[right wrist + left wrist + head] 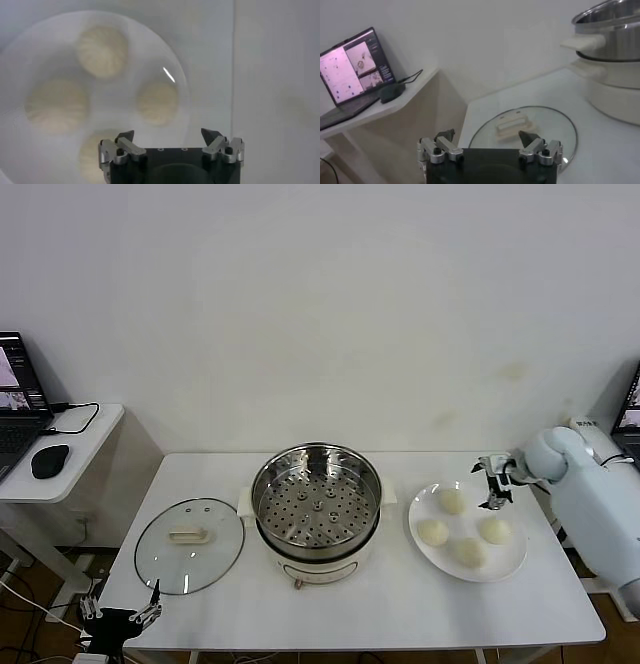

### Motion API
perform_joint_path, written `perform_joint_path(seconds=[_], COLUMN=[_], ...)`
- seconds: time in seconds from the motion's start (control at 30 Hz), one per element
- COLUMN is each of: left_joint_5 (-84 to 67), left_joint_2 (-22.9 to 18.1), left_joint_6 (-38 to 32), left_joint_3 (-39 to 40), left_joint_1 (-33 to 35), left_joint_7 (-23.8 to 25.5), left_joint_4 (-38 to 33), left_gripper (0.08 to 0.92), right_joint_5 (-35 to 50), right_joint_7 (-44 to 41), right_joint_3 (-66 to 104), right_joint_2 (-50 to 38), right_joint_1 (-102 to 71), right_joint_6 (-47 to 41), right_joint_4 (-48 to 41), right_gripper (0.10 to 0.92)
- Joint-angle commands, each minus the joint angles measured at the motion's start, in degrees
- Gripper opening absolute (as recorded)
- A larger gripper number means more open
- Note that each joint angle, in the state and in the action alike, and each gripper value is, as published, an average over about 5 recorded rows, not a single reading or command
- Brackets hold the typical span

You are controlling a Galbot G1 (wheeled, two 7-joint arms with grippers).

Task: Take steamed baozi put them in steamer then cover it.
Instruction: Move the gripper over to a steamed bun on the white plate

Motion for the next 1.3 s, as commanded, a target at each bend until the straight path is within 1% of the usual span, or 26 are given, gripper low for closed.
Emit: perform_joint_path(seconds=[0.03,0.53,1.3], left_joint_5=[0.09,0.81,1.36], left_joint_2=[-0.09,-0.06,-0.09], left_joint_6=[0.0,0.0,-0.1], left_joint_3=[0.0,0.54,0.94], left_joint_1=[0.07,0.27,0.28], left_joint_7=[-0.02,0.4,0.39], left_joint_4=[0.06,0.37,1.26], left_gripper=[0.823,0.823,0.823], right_joint_5=[-2.31,-5.36,-4.6], right_joint_7=[0.71,2.66,2.74], right_joint_3=[-1.97,-1.13,-1.41], right_joint_2=[3.77,5.51,6.73], right_joint_1=[2.19,1.13,1.73], right_joint_6=[0.78,0.3,0.03], right_joint_4=[-5.86,-7.17,-9.69], right_gripper=[0.823,0.823,0.822])
